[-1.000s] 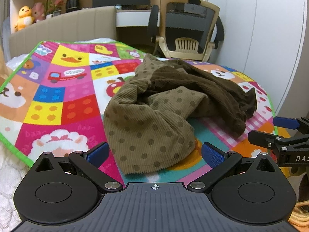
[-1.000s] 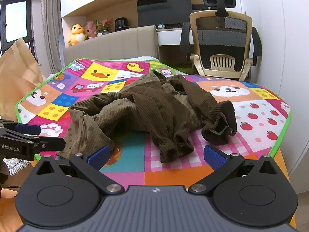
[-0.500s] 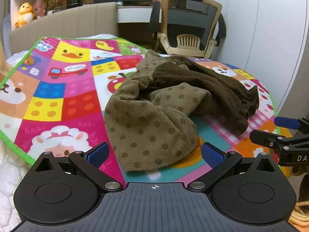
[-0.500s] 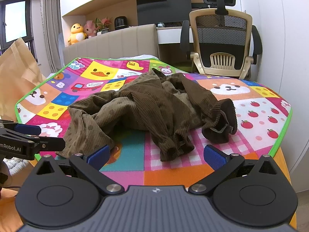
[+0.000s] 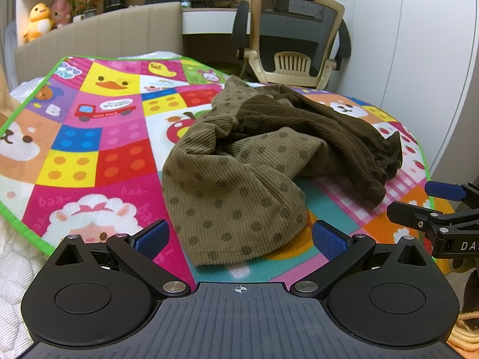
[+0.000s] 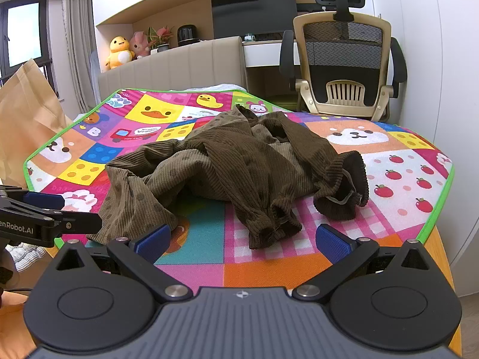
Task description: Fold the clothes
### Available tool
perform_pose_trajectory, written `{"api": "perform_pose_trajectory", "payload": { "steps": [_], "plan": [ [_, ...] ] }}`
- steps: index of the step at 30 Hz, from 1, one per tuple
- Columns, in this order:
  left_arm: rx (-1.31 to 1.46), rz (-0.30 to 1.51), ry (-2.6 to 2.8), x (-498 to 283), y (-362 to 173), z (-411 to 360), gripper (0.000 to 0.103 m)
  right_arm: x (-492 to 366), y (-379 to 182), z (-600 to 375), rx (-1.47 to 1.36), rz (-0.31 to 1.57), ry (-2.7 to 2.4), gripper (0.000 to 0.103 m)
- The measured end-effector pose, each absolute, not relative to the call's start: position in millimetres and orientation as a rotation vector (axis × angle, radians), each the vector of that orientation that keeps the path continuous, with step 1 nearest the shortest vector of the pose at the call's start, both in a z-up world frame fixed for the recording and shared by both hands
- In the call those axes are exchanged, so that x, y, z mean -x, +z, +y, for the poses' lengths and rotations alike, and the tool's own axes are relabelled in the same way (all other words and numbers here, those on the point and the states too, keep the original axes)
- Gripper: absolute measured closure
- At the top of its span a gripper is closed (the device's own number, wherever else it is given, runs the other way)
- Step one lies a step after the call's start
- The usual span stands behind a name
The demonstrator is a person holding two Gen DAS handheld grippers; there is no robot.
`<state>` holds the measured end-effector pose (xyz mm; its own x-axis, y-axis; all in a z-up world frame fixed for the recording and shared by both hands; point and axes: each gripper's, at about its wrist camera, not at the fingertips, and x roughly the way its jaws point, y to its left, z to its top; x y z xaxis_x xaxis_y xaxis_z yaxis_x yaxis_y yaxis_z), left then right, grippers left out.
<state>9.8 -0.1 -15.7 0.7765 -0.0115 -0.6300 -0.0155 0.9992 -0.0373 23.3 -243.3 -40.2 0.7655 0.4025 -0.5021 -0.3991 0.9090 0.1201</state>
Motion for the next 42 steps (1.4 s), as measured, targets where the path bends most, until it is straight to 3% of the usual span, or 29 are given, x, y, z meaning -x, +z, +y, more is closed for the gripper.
{"api": "perform_pose_trajectory", "payload": {
  "steps": [11,20,26,35,42],
  "plan": [
    [0.035,0.705,-0.044,-22.5,-14.8,0.3,0.000,-47.5,-28.5,-253.3,-0.007,0.547,0.457,0.000],
    [0.272,0.668,-0.422,-118.5,16.4,2.9,0.000,-152.9,-43.8,-290.4,-0.168,0.702,0.343,0.000],
    [0.375,0.768,-0.453,-175.4,-17.1,-0.7,0.000,-189.0,-72.9,-295.8,-0.250,0.785,0.367,0.000],
    [0.641,0.935,-0.475,-210.6,-77.6,16.0,0.000,-181.7,-81.8,-303.7,-0.317,0.725,0.413,0.000],
    [0.758,0.915,-0.538,-213.6,-60.2,17.4,0.000,-180.1,-84.9,-312.8,-0.395,0.687,0.426,0.000]
  ]
}}
